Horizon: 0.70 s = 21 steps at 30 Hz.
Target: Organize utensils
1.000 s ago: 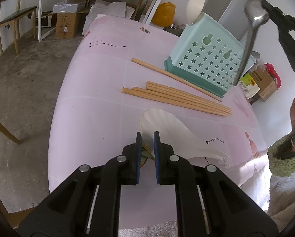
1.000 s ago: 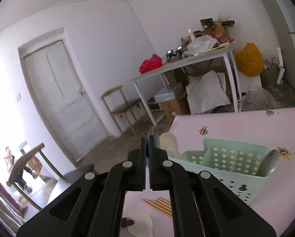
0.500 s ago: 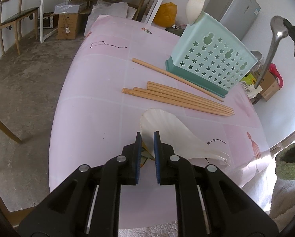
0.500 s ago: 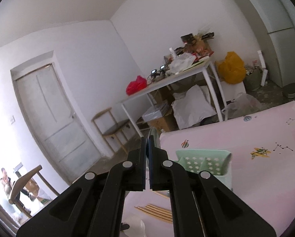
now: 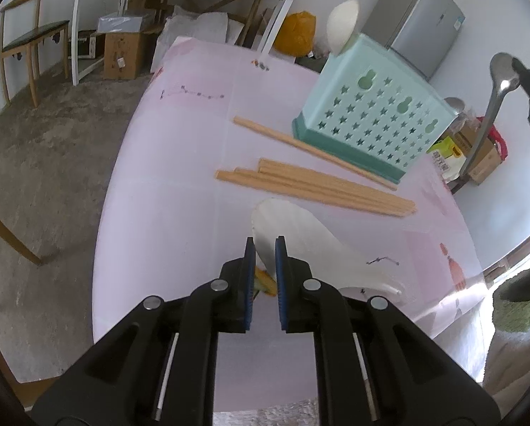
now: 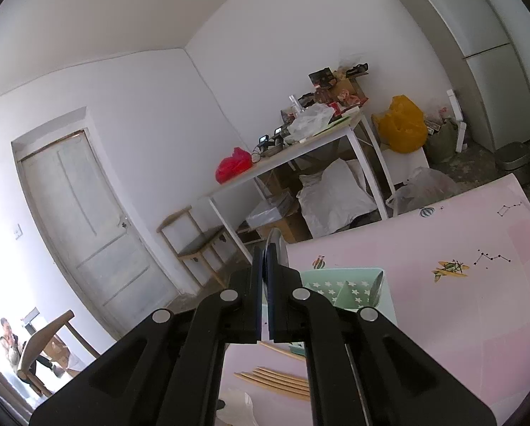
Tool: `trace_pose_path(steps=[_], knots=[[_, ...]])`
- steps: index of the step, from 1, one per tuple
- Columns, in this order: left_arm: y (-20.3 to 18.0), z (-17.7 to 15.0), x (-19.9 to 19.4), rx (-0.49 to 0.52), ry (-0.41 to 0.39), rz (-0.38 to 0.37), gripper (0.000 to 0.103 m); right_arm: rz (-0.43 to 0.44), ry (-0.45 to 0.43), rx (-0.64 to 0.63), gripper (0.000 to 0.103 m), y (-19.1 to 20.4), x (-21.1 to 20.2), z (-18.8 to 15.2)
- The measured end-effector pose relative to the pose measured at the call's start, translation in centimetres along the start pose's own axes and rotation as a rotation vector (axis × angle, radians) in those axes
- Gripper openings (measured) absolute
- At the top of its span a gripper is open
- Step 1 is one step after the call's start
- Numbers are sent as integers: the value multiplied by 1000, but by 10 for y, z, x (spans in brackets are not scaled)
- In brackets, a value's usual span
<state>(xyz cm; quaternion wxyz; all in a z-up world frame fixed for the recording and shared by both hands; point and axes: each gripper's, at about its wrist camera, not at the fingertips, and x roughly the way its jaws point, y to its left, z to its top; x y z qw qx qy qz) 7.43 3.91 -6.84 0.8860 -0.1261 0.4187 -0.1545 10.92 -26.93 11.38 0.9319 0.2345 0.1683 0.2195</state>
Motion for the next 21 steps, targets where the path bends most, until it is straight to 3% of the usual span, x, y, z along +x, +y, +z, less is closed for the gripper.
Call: trace_pose_path(steps=[14,21], knots=[[-33,31,-33,104,-91,-52,2,1,0,17,2,-4,-5,2],[-52,45,-54,171,-132,-88,0,20,-27,-13,2,14,-5,15]])
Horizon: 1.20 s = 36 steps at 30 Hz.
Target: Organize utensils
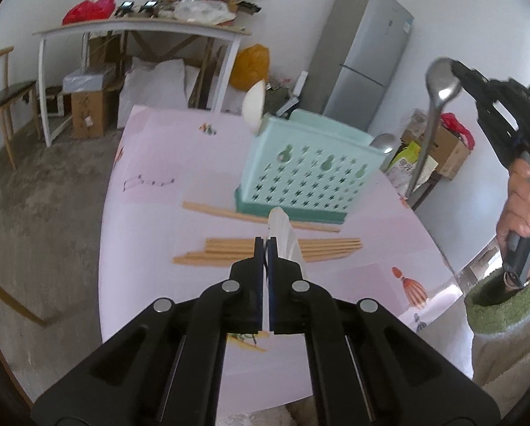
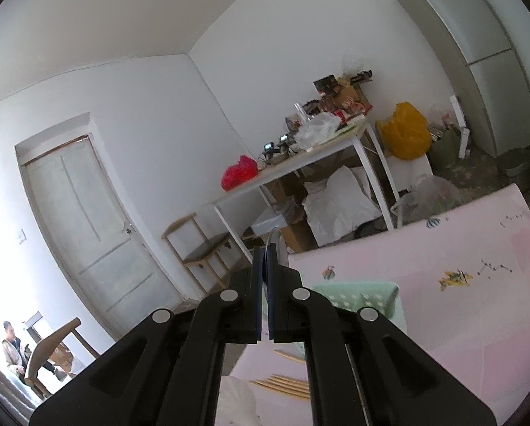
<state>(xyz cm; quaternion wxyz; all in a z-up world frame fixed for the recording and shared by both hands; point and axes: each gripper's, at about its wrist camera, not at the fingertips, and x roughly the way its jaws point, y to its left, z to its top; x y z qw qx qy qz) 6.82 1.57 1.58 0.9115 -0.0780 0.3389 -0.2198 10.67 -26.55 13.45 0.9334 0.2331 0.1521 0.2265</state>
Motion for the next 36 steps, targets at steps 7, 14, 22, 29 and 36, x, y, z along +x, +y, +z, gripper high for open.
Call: trace_pose_path(steps=[7,14,22,29,36], knots=[[-9,16,-14,15,-45,-37,0,55,-25,-38,2,23,9,25],[-13,26,-25,27,-83,-56,0,138,-12,-43,2,38,43,41],[-3,36,-38,3,-126,-49,0,171,56,-16,2,33,125,42],[10,42,-44,-25,-150,-45,0,119,165,40,2,6,177,5],[15,46,-44,-41,-156,-61,0,22,280,49,7,-18,180,-31]])
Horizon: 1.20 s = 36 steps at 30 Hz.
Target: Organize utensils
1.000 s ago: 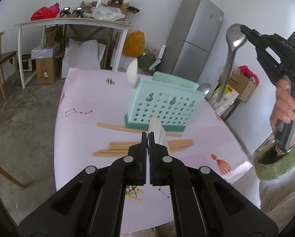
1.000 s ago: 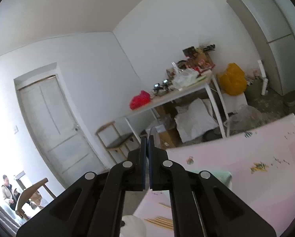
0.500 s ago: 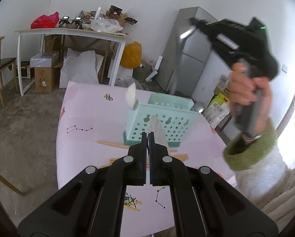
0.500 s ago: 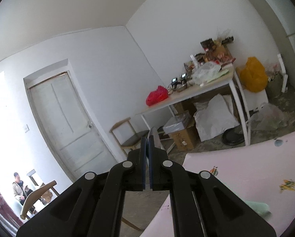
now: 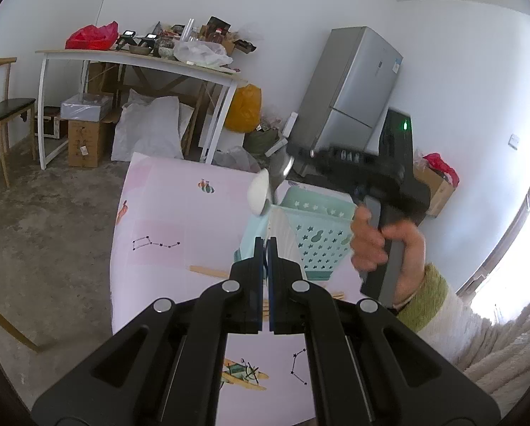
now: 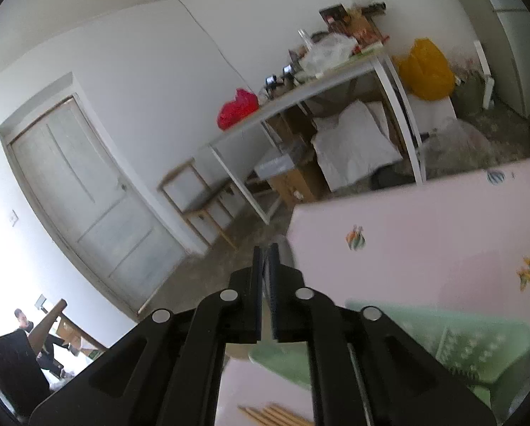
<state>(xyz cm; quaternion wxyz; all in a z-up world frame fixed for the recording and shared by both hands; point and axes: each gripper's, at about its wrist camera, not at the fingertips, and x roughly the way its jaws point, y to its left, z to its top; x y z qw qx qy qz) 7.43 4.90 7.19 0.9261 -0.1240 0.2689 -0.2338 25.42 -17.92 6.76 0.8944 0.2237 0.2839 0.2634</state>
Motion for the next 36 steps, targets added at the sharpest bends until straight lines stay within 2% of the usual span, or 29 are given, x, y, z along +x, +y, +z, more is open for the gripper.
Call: trace_pose_path(steps=[2,4,5,6,13,15,21,26,29,31,36], knots=[[-1,2,0,3,-7,-4,0,-25,2,-7,9,-1,-6,-2],[-3,5,0,13,-14,-5,0,-42,-23,-7,21,-1,-22,-4],[-5,6,0,18,-17,-5,0,-45,-36,-4,31,-1,-28,-2],[-7,9,0,26,-21,-7,0,-47,-59,-2,37,0,-38,-1],[-26,30,2,78,-55,-32,0,-68,-210,-13,38,3,-113,3],[-34,42,5,99,-71,-39,0,-86,-259,-18,40,2,-141,0],[-69,86,18,179,-152,-64,0,-122,-336,10,41,-8,-197,-18],[-105,118,41,247,-211,-52,0,-123,-352,68,41,-24,-223,-40],[-122,124,62,285,-220,-29,0,-113,-332,105,41,-34,-225,-52],[-133,126,83,313,-209,-4,0,-112,-312,126,41,-40,-226,-63],[-154,108,125,400,-178,45,0,-117,-293,157,41,-51,-231,-79]])
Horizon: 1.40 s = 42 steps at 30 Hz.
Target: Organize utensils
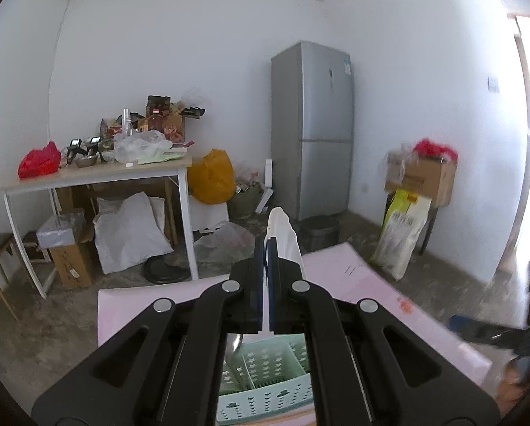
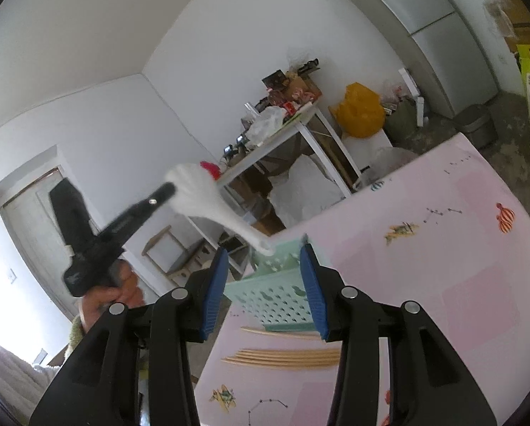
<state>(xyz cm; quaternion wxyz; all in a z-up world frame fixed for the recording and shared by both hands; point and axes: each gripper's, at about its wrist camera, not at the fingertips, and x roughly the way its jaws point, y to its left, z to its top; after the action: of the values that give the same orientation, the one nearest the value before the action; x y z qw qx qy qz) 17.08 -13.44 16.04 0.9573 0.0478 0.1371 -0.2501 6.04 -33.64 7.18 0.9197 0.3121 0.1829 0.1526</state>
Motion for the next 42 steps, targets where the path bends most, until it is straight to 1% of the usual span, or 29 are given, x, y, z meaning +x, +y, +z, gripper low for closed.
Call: trace_pose_path(steps=[5,6,7,9,10,11,12,13,15,19,21,23,25,27,28,30,32,33,34,35,37,39,41,42], knots=[[-18,-23,31,66,51,28,1,-14,14,21,41,-9,-8,-4],[-21,-29,38,71,72,26,1,-18,17,24,41,-11,-9,-5],[-20,-32,42,65,83,19,1,-21,22,28,41,-12,-9,-6],[-18,-39,47,36,122,-18,1,-28,30,31,42,-14,-9,-9],[-16,-43,47,20,132,-30,4,-32,34,32,42,-15,-9,-10],[-14,-45,44,2,138,-43,9,-34,41,34,42,-16,-8,-12],[-11,-47,42,-8,137,-46,23,-35,45,37,42,-16,-7,-11],[-8,-48,37,-20,130,-42,29,-35,50,41,43,-17,-5,-13],[-3,-49,27,-35,118,-44,29,-35,64,51,43,-19,1,-14],[10,-57,-3,-50,86,-26,35,-34,84,56,43,-18,10,-16],[23,-62,-22,-58,70,9,38,-36,93,56,44,-18,16,-15],[35,-68,-38,-76,67,50,39,-42,103,53,47,-18,21,-16],[46,-75,-48,-98,74,89,40,-55,122,49,50,-18,28,-19],[64,-87,-57,-142,90,139,40,-64,152,52,51,-18,37,-24],[71,-92,-59,-162,102,155,40,-63,178,58,51,-17,44,-28],[89,-109,-56,-198,167,207,40,-59,224,66,51,-15,55,-38],[100,-126,-49,-193,239,243,40,-60,276,71,51,-12,68,-49],[105,-140,-39,-180,300,264,40,-60,315,77,51,-9,76,-58],[109,-146,-34,-175,328,269,40,-63,343,82,51,-7,83,-65],[115,-159,-23,-171,378,268,40,-70,385,89,51,-5,91,-74],[123,-172,-11,-174,417,261,40,-83,440,95,51,-2,103,-87],[133,-181,5,-176,440,254,38,-94,487,97,51,1,113,-99],[141,-184,19,-188,451,226,32,-108,524,91,51,6,121,-110],[146,-186,30,-196,468,212,29,-112,534,88,51,8,123,-113]])
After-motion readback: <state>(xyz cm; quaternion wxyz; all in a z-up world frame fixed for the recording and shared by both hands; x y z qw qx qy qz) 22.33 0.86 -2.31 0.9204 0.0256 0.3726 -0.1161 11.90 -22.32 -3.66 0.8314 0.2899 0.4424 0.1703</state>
